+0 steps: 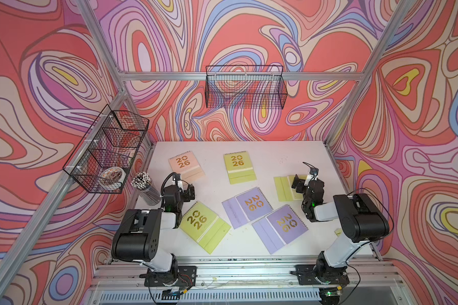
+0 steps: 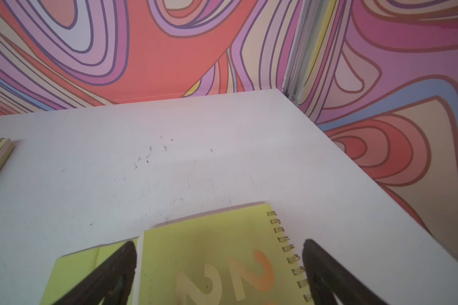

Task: Stack the calendars
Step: Adjust the calendar at the center of the board.

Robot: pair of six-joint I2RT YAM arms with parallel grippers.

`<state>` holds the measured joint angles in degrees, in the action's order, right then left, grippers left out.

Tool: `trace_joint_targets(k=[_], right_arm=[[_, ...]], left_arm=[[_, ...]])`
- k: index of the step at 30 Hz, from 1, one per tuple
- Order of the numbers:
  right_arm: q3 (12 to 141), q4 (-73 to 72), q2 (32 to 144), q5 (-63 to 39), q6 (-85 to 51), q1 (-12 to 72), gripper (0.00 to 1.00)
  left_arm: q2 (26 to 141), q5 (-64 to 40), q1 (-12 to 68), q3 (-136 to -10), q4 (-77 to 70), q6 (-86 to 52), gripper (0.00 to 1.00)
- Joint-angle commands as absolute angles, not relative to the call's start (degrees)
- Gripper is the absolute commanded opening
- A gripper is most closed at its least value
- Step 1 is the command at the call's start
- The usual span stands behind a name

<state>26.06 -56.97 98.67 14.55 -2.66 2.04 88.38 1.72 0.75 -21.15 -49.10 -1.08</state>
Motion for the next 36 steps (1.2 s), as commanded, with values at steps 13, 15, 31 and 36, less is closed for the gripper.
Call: trace_joint_targets(k=[13, 15, 31, 36], right_arm=[[25.84, -57.12, 98.05, 14.50, -2.99, 2.08, 0.98], [25.88, -57.14, 98.00, 14.50, -2.99, 2.08, 0.99], [28.85, -27.90, 73.56, 21.06, -7.28, 2.18, 0.98], [39.81, 2.65, 68.54, 20.25, -19.97, 2.26, 0.99]], left_arm=[[88.29, 1.49, 0.70, -21.84, -50.37, -0.41, 1.00], [88.36, 1.42, 0.70, -21.96, -50.25, -0.43, 1.00], [68.56, 9.21, 3.52, -32.06, -22.61, -3.74, 1.00], [62.97, 10.73, 6.71, -37.59, -6.07, -6.43, 0.98]])
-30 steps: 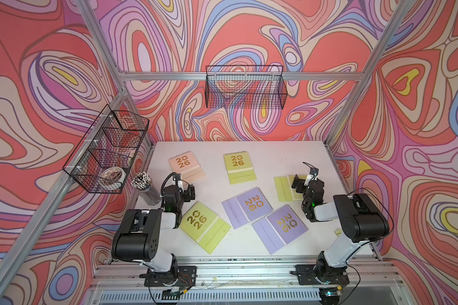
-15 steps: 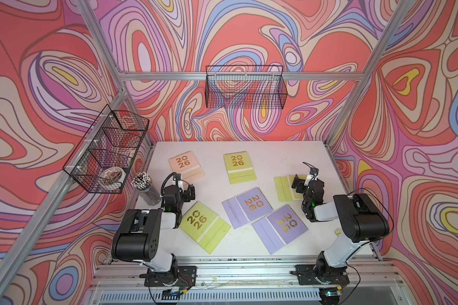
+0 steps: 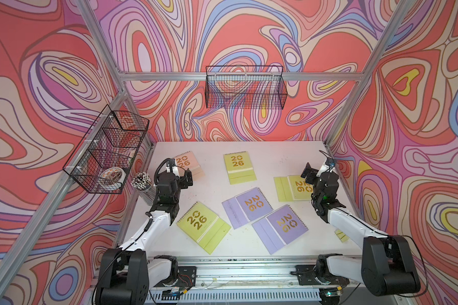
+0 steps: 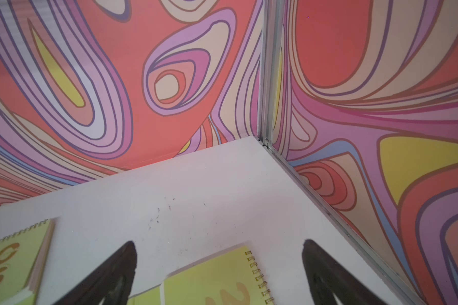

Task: Stack the calendars
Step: Adjust the calendar at the center of the board.

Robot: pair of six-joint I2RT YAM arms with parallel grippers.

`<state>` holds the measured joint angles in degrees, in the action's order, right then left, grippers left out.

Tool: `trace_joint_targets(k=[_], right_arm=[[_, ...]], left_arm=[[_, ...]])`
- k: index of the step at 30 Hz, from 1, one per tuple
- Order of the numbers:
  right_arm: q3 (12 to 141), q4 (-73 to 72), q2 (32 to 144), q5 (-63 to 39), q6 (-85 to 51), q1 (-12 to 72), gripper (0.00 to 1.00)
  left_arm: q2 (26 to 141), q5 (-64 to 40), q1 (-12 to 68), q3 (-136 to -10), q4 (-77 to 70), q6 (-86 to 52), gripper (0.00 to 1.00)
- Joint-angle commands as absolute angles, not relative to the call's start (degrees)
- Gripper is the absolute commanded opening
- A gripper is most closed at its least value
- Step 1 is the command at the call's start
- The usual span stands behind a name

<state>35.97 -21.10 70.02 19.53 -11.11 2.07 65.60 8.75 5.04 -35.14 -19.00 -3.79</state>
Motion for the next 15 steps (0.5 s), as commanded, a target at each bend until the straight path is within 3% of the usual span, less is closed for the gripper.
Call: trace_joint_targets(k=[1, 5, 15], right_arm=[[41.25, 7.47, 68.16, 18.91, -22.97, 2.26, 0.98], [42.41, 18.16, 66.59, 10.48, -35.82, 3.22, 0.99], [41.71, 23.52, 71.37, 3.86, -55.85, 19.10, 0.98]], left_arm=[[61.86, 10.72, 7.78, -38.38, -3.18, -7.07, 0.97], [58.97, 6.60, 10.63, -40.33, 6.24, -13.25, 0.89], [62.99, -5.68, 19.18, -41.73, 11.86, -26.01, 0.53]])
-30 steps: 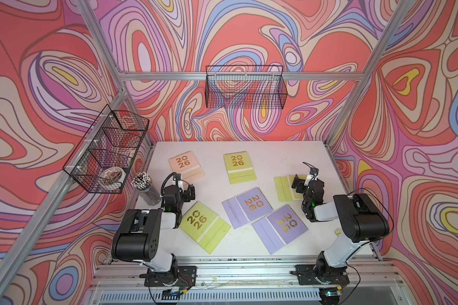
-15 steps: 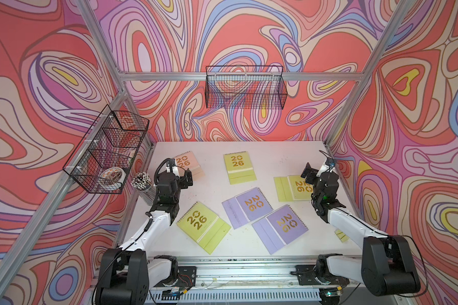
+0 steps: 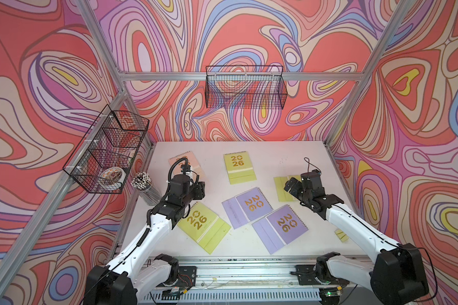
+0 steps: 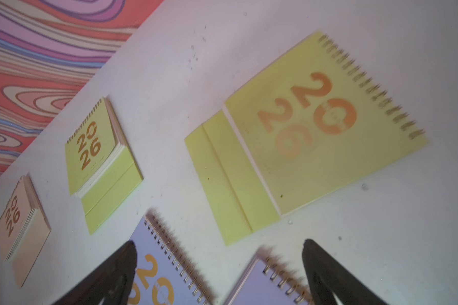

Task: Stack the calendars
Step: Adjust the calendar at the center of the board.

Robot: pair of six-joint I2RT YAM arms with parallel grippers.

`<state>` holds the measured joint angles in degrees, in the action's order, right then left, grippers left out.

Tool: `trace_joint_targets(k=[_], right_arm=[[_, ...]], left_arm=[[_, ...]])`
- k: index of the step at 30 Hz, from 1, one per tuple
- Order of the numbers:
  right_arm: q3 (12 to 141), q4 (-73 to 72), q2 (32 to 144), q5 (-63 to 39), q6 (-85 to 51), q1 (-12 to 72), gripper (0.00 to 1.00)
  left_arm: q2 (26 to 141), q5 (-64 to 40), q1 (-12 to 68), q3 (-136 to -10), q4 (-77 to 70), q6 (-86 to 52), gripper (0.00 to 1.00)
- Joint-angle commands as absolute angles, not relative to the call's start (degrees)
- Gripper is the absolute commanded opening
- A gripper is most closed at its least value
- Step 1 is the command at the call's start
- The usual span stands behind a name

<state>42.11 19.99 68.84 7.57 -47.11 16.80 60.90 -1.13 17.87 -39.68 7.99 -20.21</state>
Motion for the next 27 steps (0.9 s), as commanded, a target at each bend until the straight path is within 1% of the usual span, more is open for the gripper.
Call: trace_joint_targets(k=[1, 4, 7, 9, 12, 13, 21, 27], right_arm=[[41.83, 23.11, 72.33, 2.81, -56.95, 19.91, 0.98], [42.67, 20.73, 75.76, -0.34, -59.58, 22.99, 0.99], [44.96, 20.53, 79.11, -1.14, -61.71, 26.23, 0.98], [45.68, 19.92, 80.79, -2.11, -64.01, 28.13, 0.98], [45.72, 19.20, 82.22, -2.24, -67.67, 30.74, 0.98], [45.63, 18.80, 82.48, -2.24, -68.52, 31.38, 0.98], [45.68, 17.24, 84.67, -2.99, -73.70, 35.47, 0.99], [46.10, 15.03, 87.03, -4.24, -75.53, 36.65, 0.98]], left_arm=[[64.12, -6.78, 19.52, -41.88, 11.80, -27.15, 0.49], [68.82, -10.41, 20.79, -42.59, 10.40, -29.77, 0.37], [73.98, -12.44, 21.35, -44.35, 10.20, -31.33, 0.24], [77.11, -13.91, 21.44, -45.70, 10.03, -32.31, 0.13], [80.52, -15.39, 21.94, -47.55, 9.82, -32.70, 0.02], [81.34, -15.54, 22.03, -48.11, 10.08, -32.70, 0.00], [87.38, -17.41, 22.55, -50.69, 9.79, -33.22, 0.00], [92.23, -19.61, 22.63, -53.54, 10.11, -33.77, 0.00]])
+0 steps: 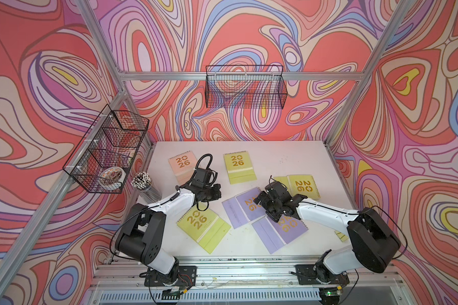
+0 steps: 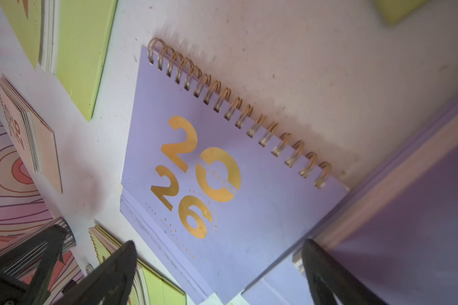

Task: Stack the calendars
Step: Adjust the calendar at the center of the board.

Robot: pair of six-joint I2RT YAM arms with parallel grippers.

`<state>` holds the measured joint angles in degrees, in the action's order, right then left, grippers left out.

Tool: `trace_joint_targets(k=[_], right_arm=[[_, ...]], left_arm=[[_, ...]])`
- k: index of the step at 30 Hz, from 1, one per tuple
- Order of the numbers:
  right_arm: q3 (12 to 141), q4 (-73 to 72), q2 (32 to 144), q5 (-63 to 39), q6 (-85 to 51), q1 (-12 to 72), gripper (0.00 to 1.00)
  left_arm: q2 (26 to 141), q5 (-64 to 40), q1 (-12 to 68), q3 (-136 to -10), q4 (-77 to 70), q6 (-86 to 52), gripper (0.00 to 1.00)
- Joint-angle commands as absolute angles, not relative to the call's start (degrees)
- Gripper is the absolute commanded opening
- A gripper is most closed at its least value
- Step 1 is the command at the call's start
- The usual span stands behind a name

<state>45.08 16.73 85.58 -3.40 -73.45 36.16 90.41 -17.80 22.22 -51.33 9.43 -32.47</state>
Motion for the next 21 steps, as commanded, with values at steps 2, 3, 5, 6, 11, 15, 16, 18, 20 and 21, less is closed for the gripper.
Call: trace_joint_targets(k=[2, 3, 5, 6, 11, 15, 16, 18, 20, 21], right_arm=[[46.30, 13.97, 87.83, -4.82, -76.09, 36.88, 0.98], [46.47, 13.76, 88.32, -5.02, -76.40, 36.96, 0.99], [46.67, 13.13, 89.10, -5.35, -76.72, 37.17, 0.99], [46.76, 12.95, 89.52, -5.61, -77.05, 37.26, 0.98], [46.90, 11.48, 91.27, -6.18, -77.87, 37.48, 0.99], [47.76, 11.17, 92.43, -6.12, -77.24, 37.53, 0.98], [48.26, 11.16, 93.00, -6.00, -76.49, 37.53, 0.98], [49.59, 11.64, 94.47, -6.16, -74.61, 37.45, 0.98], [51.75, 12.96, 96.07, -6.20, -72.50, 37.44, 0.99], [52.30, 13.24, 96.64, -6.32, -71.67, 37.44, 0.99]], left_arm=[[93.64, -20.20, 22.85, -54.50, 10.35, -33.93, 0.00], [94.45, -20.42, 22.88, -55.03, 10.61, -33.93, 0.00], [95.79, -21.01, 22.94, -55.75, 10.82, -34.00, 0.00], [96.45, -21.35, 22.96, -56.06, 10.88, -34.02, 0.00], [99.49, -22.87, 23.08, -57.38, 11.06, -34.48, 0.00], [101.82, -23.63, 23.20, -58.33, 11.33, -34.64, 0.00], [102.56, -24.01, 23.19, -58.65, 11.41, -34.71, 0.00], [103.86, -24.50, 23.20, -59.43, 11.75, -34.69, 0.00], [105.23, -24.91, 23.19, -60.38, 12.27, -34.70, 0.00], [105.78, -24.96, 23.20, -60.71, 12.54, -34.59, 0.00]])
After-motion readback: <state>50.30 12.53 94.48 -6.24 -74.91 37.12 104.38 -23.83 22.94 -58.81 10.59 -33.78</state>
